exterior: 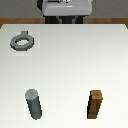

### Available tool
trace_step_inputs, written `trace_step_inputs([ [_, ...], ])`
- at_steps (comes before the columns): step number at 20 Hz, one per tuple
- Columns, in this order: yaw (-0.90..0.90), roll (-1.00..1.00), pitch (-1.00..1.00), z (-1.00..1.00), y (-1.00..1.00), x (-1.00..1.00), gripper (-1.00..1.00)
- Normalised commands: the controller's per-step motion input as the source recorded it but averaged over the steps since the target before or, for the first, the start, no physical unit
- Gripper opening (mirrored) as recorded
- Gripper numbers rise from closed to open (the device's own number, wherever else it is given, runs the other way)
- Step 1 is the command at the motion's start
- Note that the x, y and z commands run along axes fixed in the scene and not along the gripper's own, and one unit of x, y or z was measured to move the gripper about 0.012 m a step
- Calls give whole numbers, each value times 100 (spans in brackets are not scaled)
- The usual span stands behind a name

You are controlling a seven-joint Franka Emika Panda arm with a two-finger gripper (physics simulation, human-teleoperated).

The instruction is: Put the loop with the handle onto the peg.

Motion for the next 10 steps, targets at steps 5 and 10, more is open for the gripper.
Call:
trace_step_inputs([
  [5,0,0,0,0,0,0,100],
  [10,0,0,0,0,-20,0,100],
])
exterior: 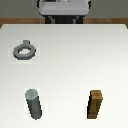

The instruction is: Put the loop with the handle onto the peg.

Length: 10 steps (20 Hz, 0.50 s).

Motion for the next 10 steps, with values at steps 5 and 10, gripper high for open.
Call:
trace_step_inputs([
  [5,0,0,0,0,-80,0,100],
  [10,0,0,0,0,-100,0,100],
])
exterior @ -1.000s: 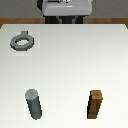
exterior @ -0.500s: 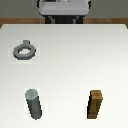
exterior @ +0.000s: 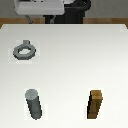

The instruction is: Put the loop with the handle onto the peg.

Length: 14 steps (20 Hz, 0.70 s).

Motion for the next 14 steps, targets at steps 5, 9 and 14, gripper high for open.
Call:
trace_step_inputs([
  [5,0,0,0,0,-100,0,100],
  [9,0,0,0,0,-25,-38,100],
  [14,0,0,0,0,0,-100,100],
])
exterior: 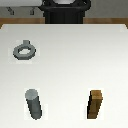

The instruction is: Put the loop with the handle onto the peg.

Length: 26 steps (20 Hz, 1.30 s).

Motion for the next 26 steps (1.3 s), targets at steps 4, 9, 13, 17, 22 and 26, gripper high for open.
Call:
trace_step_inputs([
  [4,0,0,0,0,0,0,100],
  [9,0,0,0,-40,0,0,100],
  [13,0,0,0,-25,-25,0,100],
  [17,0,0,0,-25,0,0,100],
  [22,0,0,0,-100,0,0,100],
  [26,0,0,0,-50,0,0,100],
])
